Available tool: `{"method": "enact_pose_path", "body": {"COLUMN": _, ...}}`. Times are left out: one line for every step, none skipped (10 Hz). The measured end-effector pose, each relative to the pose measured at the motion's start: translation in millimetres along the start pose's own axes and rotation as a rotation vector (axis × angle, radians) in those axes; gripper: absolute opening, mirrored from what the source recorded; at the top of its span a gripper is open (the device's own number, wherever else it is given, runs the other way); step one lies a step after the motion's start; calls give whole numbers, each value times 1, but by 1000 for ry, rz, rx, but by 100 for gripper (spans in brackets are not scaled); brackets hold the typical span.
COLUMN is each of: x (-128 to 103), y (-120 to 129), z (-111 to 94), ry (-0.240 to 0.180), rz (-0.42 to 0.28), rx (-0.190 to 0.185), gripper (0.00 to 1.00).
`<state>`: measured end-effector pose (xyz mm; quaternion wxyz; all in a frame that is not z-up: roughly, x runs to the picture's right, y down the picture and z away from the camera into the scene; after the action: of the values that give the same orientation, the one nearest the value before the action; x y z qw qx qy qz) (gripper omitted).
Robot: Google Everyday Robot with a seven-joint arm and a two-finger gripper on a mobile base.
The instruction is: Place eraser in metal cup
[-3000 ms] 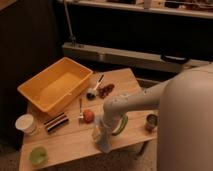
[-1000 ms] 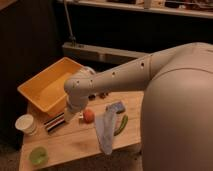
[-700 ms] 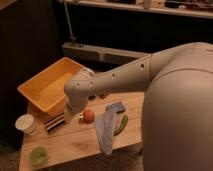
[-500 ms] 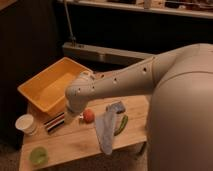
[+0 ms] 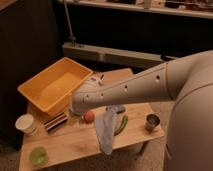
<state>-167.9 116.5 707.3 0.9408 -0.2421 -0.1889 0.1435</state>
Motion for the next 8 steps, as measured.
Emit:
{"method": "enact_pose_path", "body": {"x": -4, "y": 0, "z": 2, "ry": -23, "rz": 23, "rx": 1, "gripper": 62}}
{"method": "enact_pose_path", "body": {"x": -7, "y": 0, "z": 4, "ry": -48, "rz": 20, "rx": 0, "gripper": 62}}
{"method": "enact_pose_path", "body": {"x": -12, "y": 1, "z": 6, "ry": -87, "rz": -28, "rx": -9, "gripper": 62}}
{"method": "enact_pose_path", "body": {"x": -18, "y": 2, "z": 8, "ry": -129, "rz": -131, "rx": -19, "gripper": 62}}
{"method": "enact_pose_path", "body": {"x": -23, "y": 2, "z": 9, "ry": -155, "rz": -197, "rx": -21, "gripper": 62}}
{"method": "enact_pose_path", "body": {"x": -27, "y": 2, "z": 9, "ry": -182, "rz": -262, "rx": -20, "gripper": 62}}
{"method": "enact_pose_path", "body": {"x": -31, "y": 1, "z": 9, "ry": -211, "rz": -328, "rx": -16, "gripper": 62}}
{"method": "enact_pose_path", "body": {"x": -33, "y": 1, "z": 9, "ry": -226, "rz": -360, "rx": -14, "gripper": 62}}
